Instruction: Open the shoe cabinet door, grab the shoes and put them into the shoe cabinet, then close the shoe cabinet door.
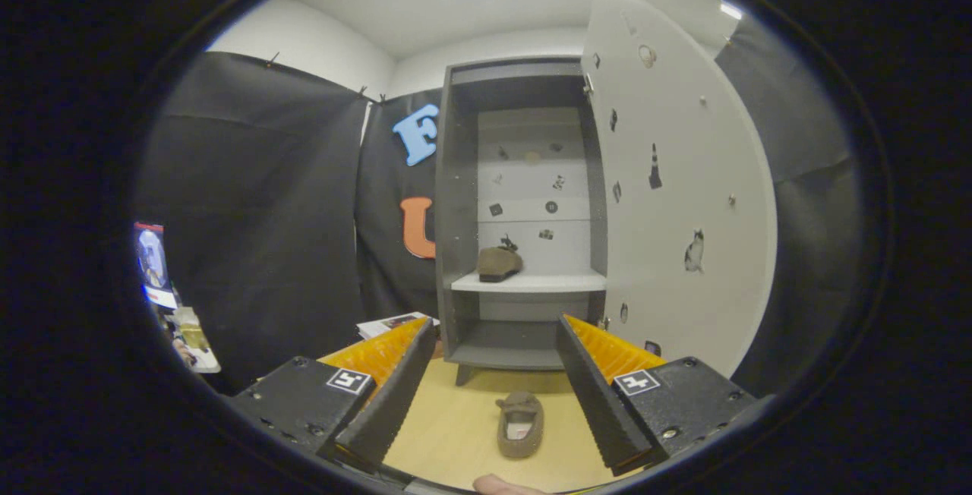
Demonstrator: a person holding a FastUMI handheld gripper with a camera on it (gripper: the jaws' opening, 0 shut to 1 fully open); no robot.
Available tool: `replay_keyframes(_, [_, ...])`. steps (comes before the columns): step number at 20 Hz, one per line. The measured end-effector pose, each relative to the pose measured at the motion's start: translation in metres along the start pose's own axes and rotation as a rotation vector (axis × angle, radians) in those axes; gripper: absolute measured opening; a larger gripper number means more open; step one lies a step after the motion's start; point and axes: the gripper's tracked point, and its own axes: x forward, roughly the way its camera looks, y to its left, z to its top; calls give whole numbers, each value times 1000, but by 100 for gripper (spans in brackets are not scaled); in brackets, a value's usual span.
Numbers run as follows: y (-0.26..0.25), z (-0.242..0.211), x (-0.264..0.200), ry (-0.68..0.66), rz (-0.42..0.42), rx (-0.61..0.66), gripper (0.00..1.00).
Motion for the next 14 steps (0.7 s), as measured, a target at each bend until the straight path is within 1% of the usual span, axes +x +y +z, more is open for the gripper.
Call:
replay_keyframes(2, [-1,-27,23,29,-2,-4,100])
replay_keyframes(7, [7,-117,74,196,34,19,100])
replay_keyframes(10, [2,-165,98,274,6,17,100])
replay_keyframes(11, [0,-184,107,308,-3,12,98])
replay_keyframes(14, [-10,-235,126,422,-39,15,97])
